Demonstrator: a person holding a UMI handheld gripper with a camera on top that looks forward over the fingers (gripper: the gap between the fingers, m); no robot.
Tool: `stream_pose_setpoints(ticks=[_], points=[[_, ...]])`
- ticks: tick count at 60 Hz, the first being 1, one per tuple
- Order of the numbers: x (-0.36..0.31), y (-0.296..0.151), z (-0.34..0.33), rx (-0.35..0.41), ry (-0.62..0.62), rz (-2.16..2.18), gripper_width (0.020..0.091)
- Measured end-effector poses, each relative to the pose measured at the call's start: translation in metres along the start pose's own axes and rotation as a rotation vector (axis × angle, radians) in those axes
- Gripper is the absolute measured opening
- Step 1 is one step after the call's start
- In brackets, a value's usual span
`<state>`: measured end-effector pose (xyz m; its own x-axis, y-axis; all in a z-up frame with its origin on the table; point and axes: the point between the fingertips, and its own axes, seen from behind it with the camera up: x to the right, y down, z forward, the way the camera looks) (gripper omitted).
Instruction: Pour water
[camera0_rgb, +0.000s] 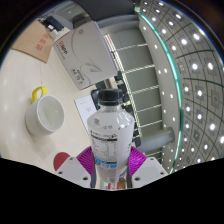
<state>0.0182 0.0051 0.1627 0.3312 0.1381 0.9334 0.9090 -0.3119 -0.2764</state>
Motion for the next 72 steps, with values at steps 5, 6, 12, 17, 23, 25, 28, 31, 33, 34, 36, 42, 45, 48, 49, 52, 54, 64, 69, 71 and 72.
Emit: stream_pose_setpoints(ticks=[5,6,12,17,23,25,28,31,33,34,36,42,45,48,49,52,54,64,69,71,72], points=[[0.001,-0.001,-0.005,0.014,-0.067,0.215,0.0413],[0.001,-0.001,-0.006,0.019,-0.083,0.259,0.0413],[-0.009,0.001,-0.009,0.028,-0.167,0.519,0.0414],[-0.021,0.008,-0.005,0.019,-0.23,0.699,0.0412],[-0.045,0.011,0.005,0.027,-0.313,0.877,0.0413],[-0.053,0.013,0.008,0.03,-0.333,0.919,0.0414],[-0.065,0.016,0.012,0.035,-0.358,0.964,0.0413],[-0.076,0.018,0.018,0.041,-0.378,0.994,0.0414],[-0.084,0.023,0.022,0.034,-0.383,1.012,0.0413],[-0.084,0.027,0.024,0.029,-0.391,1.024,0.0413],[-0.092,0.028,0.026,0.026,-0.392,1.048,0.0414],[-0.108,0.041,0.034,0.0,-0.396,1.084,0.0415],[-0.106,0.044,0.036,0.014,-0.387,1.119,0.0419],[-0.107,0.045,0.036,0.021,-0.388,1.148,0.0445],[-0.107,0.046,0.036,0.023,-0.389,1.152,0.045],[-0.105,0.048,0.035,0.043,-0.38,1.157,0.0464],[-0.104,0.05,0.037,0.048,-0.382,1.163,0.048],[-0.116,0.058,0.035,-0.027,-0.413,1.205,0.0652],[-0.115,0.056,0.025,-0.061,-0.439,1.255,0.0854],[-0.115,0.056,0.019,-0.086,-0.441,1.26,0.0851],[-0.114,0.056,0.016,-0.098,-0.441,1.259,0.086]])
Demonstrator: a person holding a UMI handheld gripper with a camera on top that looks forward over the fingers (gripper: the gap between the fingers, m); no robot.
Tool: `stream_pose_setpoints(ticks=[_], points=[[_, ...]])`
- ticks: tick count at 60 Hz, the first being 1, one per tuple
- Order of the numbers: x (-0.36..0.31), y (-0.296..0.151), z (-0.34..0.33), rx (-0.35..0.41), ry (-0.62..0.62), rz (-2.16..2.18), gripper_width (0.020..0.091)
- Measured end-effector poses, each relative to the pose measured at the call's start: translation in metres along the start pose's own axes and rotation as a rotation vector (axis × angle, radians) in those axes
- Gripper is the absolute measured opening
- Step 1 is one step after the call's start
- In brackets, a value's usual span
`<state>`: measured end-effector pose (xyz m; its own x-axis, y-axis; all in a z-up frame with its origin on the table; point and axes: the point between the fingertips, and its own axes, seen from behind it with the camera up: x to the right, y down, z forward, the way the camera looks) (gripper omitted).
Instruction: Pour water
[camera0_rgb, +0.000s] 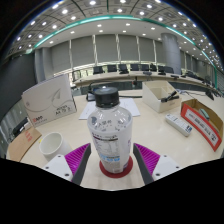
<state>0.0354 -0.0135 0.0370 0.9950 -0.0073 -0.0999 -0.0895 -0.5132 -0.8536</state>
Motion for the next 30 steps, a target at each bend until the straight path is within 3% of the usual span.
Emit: stream_pose_setpoints(ticks=[12,22,30], points=[[-0.016,-0.013,-0.071,-0.108,0.153,-0.023,0.0858],[-0.063,-0.026,-0.156,-0.178,0.182,-0.01,0.086],[-0.102,-0.026,-0.216,-0.189,0.176,-0.008,0.0861]])
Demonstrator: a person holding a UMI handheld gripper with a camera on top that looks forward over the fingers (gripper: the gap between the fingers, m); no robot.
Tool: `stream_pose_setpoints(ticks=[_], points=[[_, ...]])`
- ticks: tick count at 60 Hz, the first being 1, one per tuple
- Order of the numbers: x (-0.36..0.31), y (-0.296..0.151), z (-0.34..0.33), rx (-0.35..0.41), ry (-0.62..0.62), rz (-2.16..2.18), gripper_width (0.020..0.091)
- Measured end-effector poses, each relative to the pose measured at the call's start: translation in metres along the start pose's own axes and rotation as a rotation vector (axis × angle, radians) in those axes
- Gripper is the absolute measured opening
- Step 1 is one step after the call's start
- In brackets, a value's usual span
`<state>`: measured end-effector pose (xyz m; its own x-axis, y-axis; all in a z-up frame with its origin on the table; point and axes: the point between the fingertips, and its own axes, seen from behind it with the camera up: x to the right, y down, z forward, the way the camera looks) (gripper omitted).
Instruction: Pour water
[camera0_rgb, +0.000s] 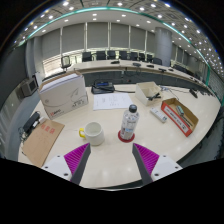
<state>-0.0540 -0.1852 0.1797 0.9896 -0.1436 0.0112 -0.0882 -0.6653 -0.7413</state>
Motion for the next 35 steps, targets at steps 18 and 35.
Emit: stream_pose_setpoints(ticks=[18,35], points=[[-0.024,0.022,-0.066,-0.011,0.031,-0.014,0.0858],[-0.029,0.03,-0.073,-0.014,0.029,-0.05,0.0859]])
